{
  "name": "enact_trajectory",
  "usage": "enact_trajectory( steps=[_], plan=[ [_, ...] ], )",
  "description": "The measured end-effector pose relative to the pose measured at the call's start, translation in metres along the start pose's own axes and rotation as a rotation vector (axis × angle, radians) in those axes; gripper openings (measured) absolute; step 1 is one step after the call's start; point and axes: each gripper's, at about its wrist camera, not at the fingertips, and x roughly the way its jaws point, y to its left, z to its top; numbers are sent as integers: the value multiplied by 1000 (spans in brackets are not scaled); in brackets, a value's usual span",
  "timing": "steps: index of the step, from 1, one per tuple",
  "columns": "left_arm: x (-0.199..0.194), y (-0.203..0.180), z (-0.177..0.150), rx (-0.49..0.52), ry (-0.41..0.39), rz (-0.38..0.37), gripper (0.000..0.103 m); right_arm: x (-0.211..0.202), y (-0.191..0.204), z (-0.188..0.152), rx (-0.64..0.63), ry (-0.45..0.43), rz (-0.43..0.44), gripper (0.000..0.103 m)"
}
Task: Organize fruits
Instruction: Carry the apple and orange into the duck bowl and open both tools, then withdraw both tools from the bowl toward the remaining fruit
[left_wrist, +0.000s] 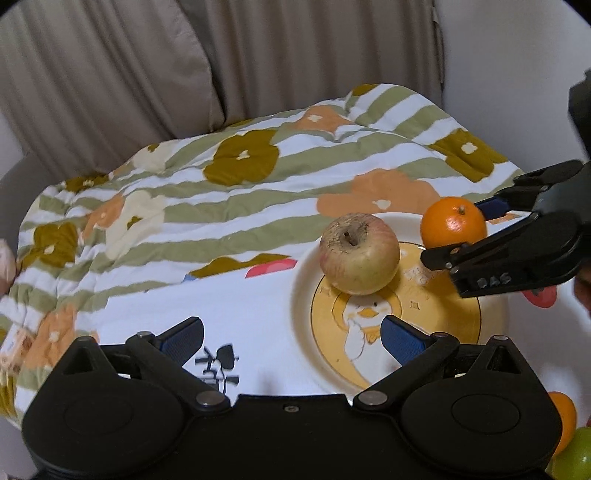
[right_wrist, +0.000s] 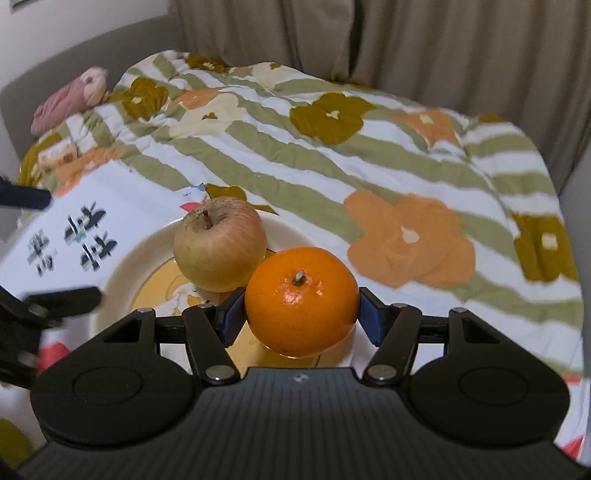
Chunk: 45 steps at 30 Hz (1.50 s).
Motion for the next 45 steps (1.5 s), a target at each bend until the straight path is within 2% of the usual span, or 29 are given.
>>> enact_trajectory(
  steps=[9,10,12,15,22,33,40,45],
  plan=[
    [-10,6,-12,-39,6,9,103,17,12,-6,-94,0,0,80],
    [-11,6,-12,-44,4,11,103,15,12,-5,-96,-19,-9,83],
    [-14,8,-14,-54,-2,16,103,5,14,-4,-109,-65,-17,103],
    [-19,10,-15,-73,-14,27,103,-7,16,-2,-115,-112,-36,103],
    [-37,16,-17,-117,-43,39,103,-33,14,1,-64,-120,-62,103],
    [-95,29,-30,-138,-142,20,103,-122,25,-3,110,-144,-131,103],
    [-135,36,-55,-132,-214,22,103,-178,50,-17,214,-157,-156,103],
    [-165,44,-70,-167,-277,8,103,-214,75,-27,243,-179,-180,103]
  ],
)
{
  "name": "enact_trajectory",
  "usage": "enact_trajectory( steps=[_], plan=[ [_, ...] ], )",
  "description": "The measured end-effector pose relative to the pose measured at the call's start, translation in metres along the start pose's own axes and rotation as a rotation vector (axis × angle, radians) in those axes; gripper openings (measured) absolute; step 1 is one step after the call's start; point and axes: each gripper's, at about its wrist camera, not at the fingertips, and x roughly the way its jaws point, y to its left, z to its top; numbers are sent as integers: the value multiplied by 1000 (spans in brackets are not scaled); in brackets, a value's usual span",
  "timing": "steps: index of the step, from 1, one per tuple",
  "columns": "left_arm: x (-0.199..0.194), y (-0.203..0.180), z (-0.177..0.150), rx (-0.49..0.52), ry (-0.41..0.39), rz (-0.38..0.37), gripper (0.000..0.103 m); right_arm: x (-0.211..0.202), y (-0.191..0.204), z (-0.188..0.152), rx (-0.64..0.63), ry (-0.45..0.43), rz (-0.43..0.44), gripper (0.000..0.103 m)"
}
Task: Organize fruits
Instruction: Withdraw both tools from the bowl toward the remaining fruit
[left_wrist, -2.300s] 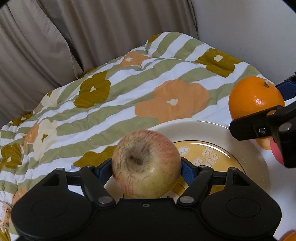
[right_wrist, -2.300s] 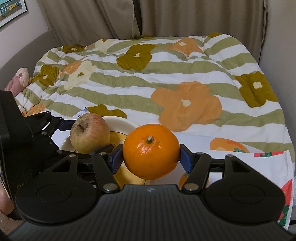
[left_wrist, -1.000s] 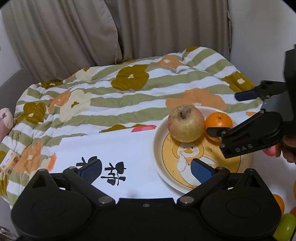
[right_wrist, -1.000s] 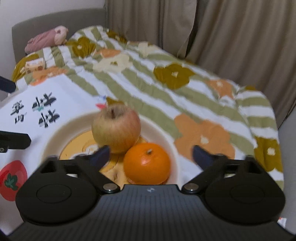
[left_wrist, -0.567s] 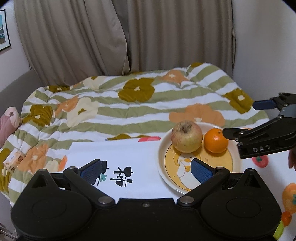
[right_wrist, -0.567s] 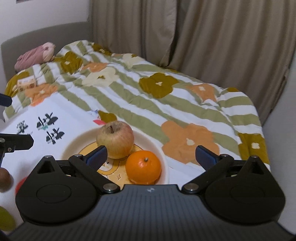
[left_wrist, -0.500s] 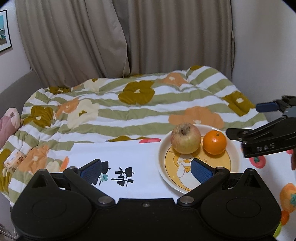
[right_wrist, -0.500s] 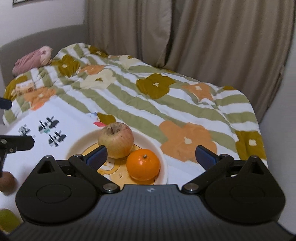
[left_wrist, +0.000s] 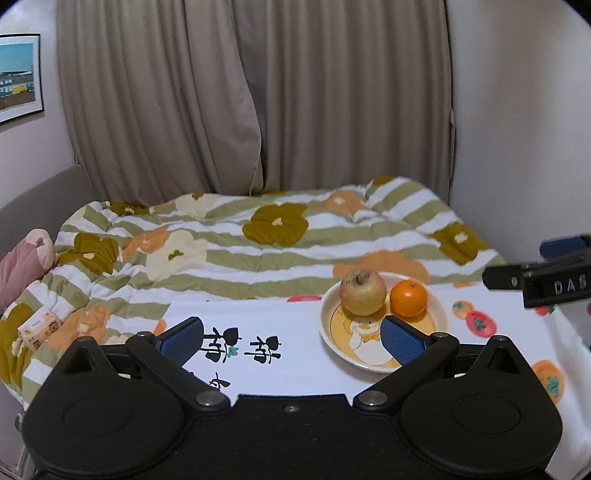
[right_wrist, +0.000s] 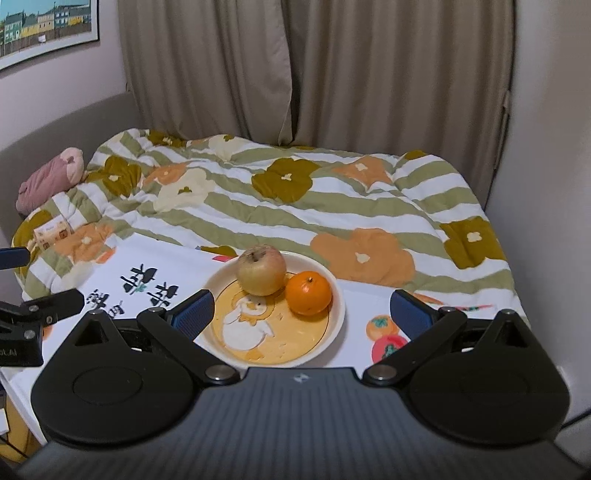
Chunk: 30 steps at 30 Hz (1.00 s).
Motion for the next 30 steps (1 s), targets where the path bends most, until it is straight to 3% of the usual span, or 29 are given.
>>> enact_trajectory(
  steps=[5,15,30],
  plan=[
    [-29,6,-10,20,-46,-5,103,-32,16,-14,11,-16,-22,103],
    [-53,18,-52,70,-7,-54,103,-59,44,-61,68,23,-24,103],
    [-26,9,-122,225,92,-243,100,-45,73,-148,94,96,-39,103]
  ],
)
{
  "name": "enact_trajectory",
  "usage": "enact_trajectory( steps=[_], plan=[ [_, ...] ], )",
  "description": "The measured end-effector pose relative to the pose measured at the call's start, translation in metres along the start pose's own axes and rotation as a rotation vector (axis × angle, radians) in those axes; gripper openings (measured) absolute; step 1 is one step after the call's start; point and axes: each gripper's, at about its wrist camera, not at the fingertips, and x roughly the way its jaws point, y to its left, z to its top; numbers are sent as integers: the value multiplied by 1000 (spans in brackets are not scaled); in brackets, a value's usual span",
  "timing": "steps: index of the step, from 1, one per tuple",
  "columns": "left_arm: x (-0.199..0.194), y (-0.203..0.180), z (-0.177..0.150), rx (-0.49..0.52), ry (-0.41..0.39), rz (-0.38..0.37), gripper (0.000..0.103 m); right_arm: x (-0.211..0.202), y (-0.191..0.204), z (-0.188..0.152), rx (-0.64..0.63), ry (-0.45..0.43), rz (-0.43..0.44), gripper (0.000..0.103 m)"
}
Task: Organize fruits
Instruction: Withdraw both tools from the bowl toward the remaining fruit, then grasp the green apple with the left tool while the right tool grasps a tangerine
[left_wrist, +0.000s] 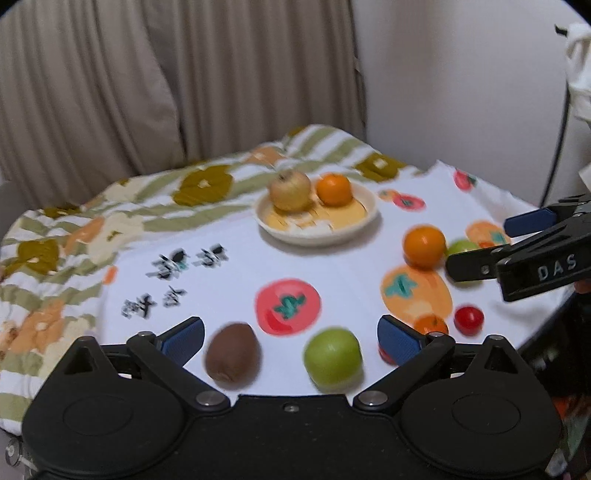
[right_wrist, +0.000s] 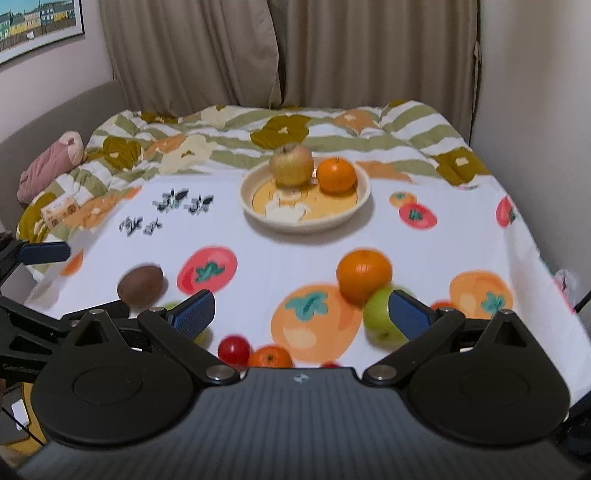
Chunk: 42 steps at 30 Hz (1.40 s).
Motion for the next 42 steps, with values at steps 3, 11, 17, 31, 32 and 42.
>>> enact_trajectory(
  steps=[3,11,17,31,32,42],
  plan=[
    [12,-2,-8,-2,31,-29,95,9,5,-13,-21,18,-10,103],
    [41,-17,-18,31,76,-51,83,31,5,-28,-5,64,24,98],
    [59,-20,-17,50,104,-51,79,41,5,-31,31,71,59,89],
    [74,-29,-21,70,142,-54,58,48,11,-37,37,110,65,71],
    [75,-28,-21,63,145,-56,57,48,11,-37,32,113,66,70],
    [72,-30,-22,61,146,-43,57,55,11,-41,12,146,87,55]
  ],
)
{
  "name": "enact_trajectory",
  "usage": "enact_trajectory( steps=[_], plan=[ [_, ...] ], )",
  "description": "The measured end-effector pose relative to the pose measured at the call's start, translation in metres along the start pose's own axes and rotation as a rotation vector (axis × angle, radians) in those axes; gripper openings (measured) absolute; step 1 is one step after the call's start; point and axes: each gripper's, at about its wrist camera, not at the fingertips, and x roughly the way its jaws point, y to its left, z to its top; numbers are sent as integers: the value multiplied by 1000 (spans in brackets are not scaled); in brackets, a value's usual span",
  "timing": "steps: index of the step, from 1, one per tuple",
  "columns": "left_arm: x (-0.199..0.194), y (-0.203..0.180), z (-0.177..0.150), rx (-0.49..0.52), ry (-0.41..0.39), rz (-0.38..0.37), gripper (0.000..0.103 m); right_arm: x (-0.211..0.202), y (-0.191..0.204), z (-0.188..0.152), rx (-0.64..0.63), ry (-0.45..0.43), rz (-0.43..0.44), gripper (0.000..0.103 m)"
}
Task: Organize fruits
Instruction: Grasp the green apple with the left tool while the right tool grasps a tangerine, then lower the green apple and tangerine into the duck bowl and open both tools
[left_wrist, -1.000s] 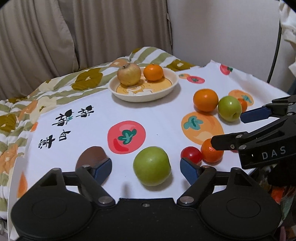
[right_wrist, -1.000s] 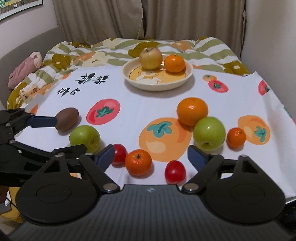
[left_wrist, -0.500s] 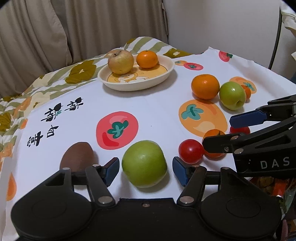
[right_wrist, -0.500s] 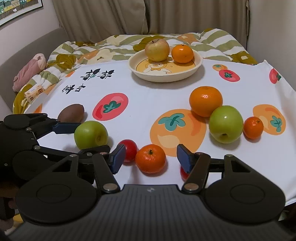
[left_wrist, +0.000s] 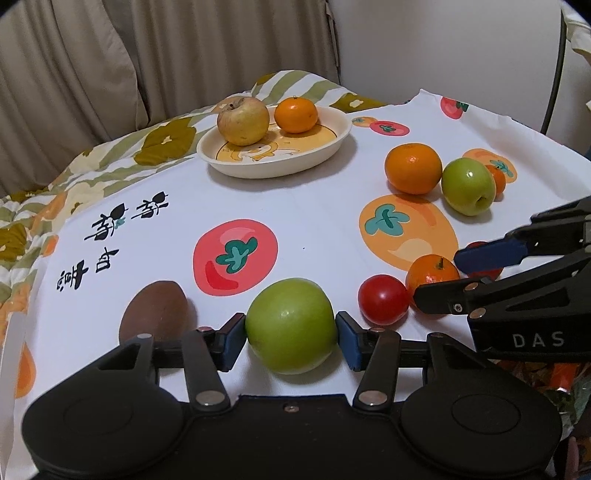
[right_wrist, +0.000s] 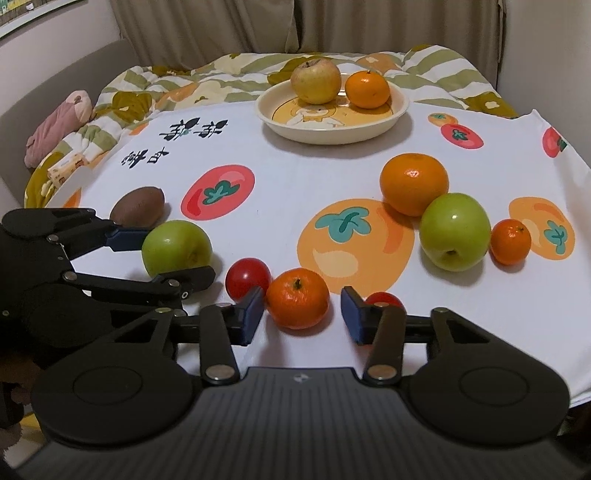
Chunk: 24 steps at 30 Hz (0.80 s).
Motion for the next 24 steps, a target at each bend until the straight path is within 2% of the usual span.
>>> enact_trajectory(
  steps=[24],
  plan=[
    [-15,17,-6,-90,17,7,56,5,-2,3,-4,22,17,54]
  ],
)
